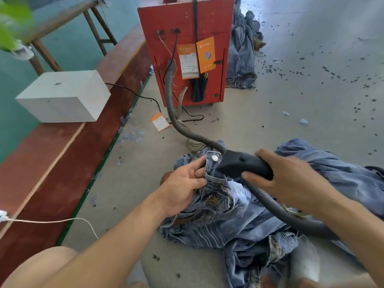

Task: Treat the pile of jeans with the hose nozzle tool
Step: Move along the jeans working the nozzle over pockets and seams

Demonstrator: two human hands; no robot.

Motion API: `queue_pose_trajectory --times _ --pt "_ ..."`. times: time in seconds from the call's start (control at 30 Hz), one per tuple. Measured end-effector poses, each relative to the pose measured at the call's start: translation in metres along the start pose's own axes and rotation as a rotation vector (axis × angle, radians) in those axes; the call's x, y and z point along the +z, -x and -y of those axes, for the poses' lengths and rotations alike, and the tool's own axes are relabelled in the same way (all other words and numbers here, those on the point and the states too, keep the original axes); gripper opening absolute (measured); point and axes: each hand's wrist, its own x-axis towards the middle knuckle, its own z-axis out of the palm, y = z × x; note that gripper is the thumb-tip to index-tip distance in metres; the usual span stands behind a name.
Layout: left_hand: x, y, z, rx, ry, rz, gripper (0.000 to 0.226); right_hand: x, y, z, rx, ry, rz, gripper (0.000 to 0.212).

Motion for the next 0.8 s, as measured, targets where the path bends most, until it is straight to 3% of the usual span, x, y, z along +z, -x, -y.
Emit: queue_pose_trajectory --times 0.1,0.27,0.47,0.63,0.8 --pt "0.004 -0.001 0.001 0.038 -0.022 0.015 0.060 0.013 -0.003 0.008 -0.021 0.049 -0.046 0.046" --pt "0.000 -0.005 0.001 0.007 0.048 -0.089 0.062 0.000 -0.007 -0.001 0.103 -0.088 -0.157 0.040" --pt "0.004 -0.003 0.008 -0.023 0.041 -0.081 0.061 0.011 0.001 0.017 -0.056 0.029 -0.040 0.045" --pt "0.008 -0.004 0.013 -0.057 0.132 -0.094 0.064 -0.002 -0.014 0.012 0.096 -0.091 -0.152 0.037" --pt "0.011 -0.002 0.011 -0.084 0.173 -0.100 0.066 0.005 0.001 0.016 0.001 -0.018 -0.009 0.048"
